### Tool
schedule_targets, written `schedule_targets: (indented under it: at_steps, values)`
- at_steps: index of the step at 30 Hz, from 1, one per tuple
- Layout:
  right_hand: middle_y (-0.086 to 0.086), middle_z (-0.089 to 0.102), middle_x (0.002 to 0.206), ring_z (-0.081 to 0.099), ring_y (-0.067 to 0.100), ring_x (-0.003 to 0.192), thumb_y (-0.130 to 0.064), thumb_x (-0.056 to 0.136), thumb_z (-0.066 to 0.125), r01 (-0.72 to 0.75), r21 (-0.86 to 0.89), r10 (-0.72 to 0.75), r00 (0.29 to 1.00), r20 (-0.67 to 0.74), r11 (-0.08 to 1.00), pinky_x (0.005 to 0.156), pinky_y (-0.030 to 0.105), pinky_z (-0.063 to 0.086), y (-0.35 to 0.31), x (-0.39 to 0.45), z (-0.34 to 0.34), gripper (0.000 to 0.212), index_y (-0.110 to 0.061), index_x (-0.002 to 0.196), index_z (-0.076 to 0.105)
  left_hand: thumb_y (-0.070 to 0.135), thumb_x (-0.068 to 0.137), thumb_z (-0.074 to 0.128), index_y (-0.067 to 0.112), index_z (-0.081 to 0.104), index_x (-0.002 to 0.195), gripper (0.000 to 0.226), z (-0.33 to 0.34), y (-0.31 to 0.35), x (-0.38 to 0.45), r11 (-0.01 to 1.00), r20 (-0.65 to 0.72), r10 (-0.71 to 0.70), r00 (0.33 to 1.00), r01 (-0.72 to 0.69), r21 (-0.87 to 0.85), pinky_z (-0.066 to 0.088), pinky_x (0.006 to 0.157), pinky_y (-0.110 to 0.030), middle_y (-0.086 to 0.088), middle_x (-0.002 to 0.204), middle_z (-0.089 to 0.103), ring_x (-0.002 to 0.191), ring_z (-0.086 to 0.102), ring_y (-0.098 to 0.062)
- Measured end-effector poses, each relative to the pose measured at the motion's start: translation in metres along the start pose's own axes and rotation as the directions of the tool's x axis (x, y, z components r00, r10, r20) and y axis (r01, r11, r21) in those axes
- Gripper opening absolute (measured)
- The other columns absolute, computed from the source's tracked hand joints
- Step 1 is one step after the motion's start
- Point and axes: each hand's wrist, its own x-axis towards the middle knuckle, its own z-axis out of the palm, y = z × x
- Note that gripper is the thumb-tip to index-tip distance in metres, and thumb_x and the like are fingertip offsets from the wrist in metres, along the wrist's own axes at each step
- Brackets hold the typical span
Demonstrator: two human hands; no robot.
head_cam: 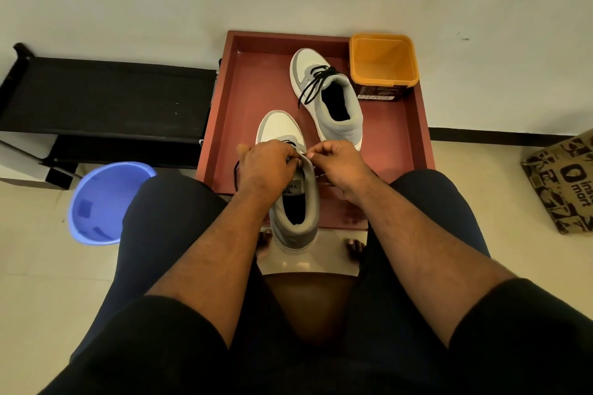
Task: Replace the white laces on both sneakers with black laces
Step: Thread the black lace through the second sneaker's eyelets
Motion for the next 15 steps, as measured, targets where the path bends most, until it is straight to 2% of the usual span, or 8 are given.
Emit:
schedule_targets:
  at_steps: [3, 5, 8, 9, 11, 13, 14, 15]
  values:
    - [0.004, 0.066, 0.077, 0.060, 0.016, 0.069, -0.010, 0.093, 0.059, 0.016, -0.006, -0.017, 0.998, -0.059, 1.000, 0.063, 0.032, 0.051, 0.001, 0.000, 0.005, 0.014, -0.012, 0.081, 0.065, 0.037, 0.092, 0.060, 0.031, 0.072, 0.100, 0.015, -0.004, -0.003, 0.000, 0.999, 0.009, -0.008, 1.000, 0.008, -0.045, 0.026, 0.085, -0.036, 0.009, 0.096, 0.070, 0.093, 0.059, -0.014]
    - [0.005, 0.065, 0.079, 0.059, 0.014, 0.065, -0.010, 0.096, 0.053, 0.025, 0.044, -0.020, 0.994, -0.107, 0.999, 0.056, 0.027, 0.049, -0.003, -0.002, 0.007, 0.017, -0.014, 0.082, 0.061, 0.039, 0.089, 0.065, 0.034, 0.069, 0.106, 0.019, -0.010, -0.006, 0.001, 0.997, 0.029, -0.039, 0.999, 0.040, -0.067, 0.024, 0.084, -0.036, 0.011, 0.102, 0.068, 0.098, 0.056, -0.013]
    - [0.007, 0.067, 0.086, 0.061, 0.015, 0.068, -0.009, 0.100, 0.044, 0.070, 0.293, -0.023, 0.986, -0.163, 0.953, 0.059, 0.023, 0.052, -0.017, -0.008, 0.003, 0.017, -0.016, 0.087, 0.053, 0.038, 0.085, 0.071, 0.034, 0.068, 0.108, 0.024, -0.018, -0.013, 0.004, 0.986, 0.044, -0.115, 0.992, 0.120, -0.117, 0.024, 0.084, -0.035, 0.014, 0.098, 0.063, 0.095, 0.050, -0.010]
    - [0.007, 0.068, 0.086, 0.063, 0.017, 0.071, -0.010, 0.102, 0.042, 0.087, 0.445, -0.018, 0.988, -0.156, 0.891, 0.066, 0.027, 0.053, -0.023, -0.010, 0.000, 0.017, -0.016, 0.088, 0.051, 0.037, 0.084, 0.073, 0.033, 0.069, 0.107, 0.023, -0.020, -0.016, 0.005, 0.978, 0.045, -0.136, 0.990, 0.142, -0.154, 0.028, 0.088, -0.036, 0.013, 0.097, 0.063, 0.095, 0.051, -0.010]
    - [0.007, 0.067, 0.076, 0.063, 0.020, 0.069, -0.013, 0.103, 0.040, 0.090, 0.732, 0.009, 0.991, -0.130, 0.676, 0.076, 0.035, 0.055, -0.033, -0.014, -0.010, 0.017, -0.016, 0.089, 0.050, 0.035, 0.081, 0.075, 0.032, 0.070, 0.107, 0.026, -0.023, -0.019, 0.006, 0.970, 0.033, -0.141, 0.989, 0.145, -0.197, 0.034, 0.097, -0.042, 0.009, 0.099, 0.066, 0.099, 0.056, -0.013]
    - [0.004, 0.055, 0.063, 0.053, 0.016, 0.056, -0.013, 0.102, 0.041, 0.107, 0.860, 0.017, 0.991, -0.133, 0.499, 0.070, 0.037, 0.055, -0.038, -0.017, -0.022, 0.018, -0.016, 0.087, 0.050, 0.033, 0.081, 0.075, 0.035, 0.067, 0.115, 0.034, -0.024, -0.019, 0.005, 0.981, 0.007, -0.105, 0.994, 0.105, -0.165, 0.034, 0.099, -0.044, 0.009, 0.107, 0.061, 0.107, 0.054, -0.015]
    - [0.001, 0.049, 0.060, 0.045, 0.013, 0.051, -0.013, 0.102, 0.043, 0.126, 0.846, 0.010, 0.988, -0.153, 0.518, 0.061, 0.032, 0.051, -0.038, -0.017, -0.027, 0.017, -0.017, 0.086, 0.050, 0.031, 0.083, 0.073, 0.038, 0.063, 0.120, 0.039, -0.023, -0.018, 0.005, 0.988, 0.003, -0.086, 0.996, 0.086, -0.130, 0.031, 0.099, -0.042, 0.009, 0.115, 0.058, 0.113, 0.050, -0.016]
    - [-0.001, 0.045, 0.059, 0.039, 0.011, 0.050, -0.012, 0.101, 0.045, 0.158, 0.770, -0.025, 0.983, -0.181, 0.618, 0.054, 0.028, 0.043, -0.039, -0.017, -0.031, 0.016, -0.017, 0.087, 0.051, 0.028, 0.085, 0.071, 0.041, 0.060, 0.124, 0.042, -0.023, -0.016, 0.004, 0.993, 0.007, -0.067, 0.998, 0.068, -0.101, 0.028, 0.099, -0.040, 0.010, 0.123, 0.055, 0.118, 0.045, -0.016]
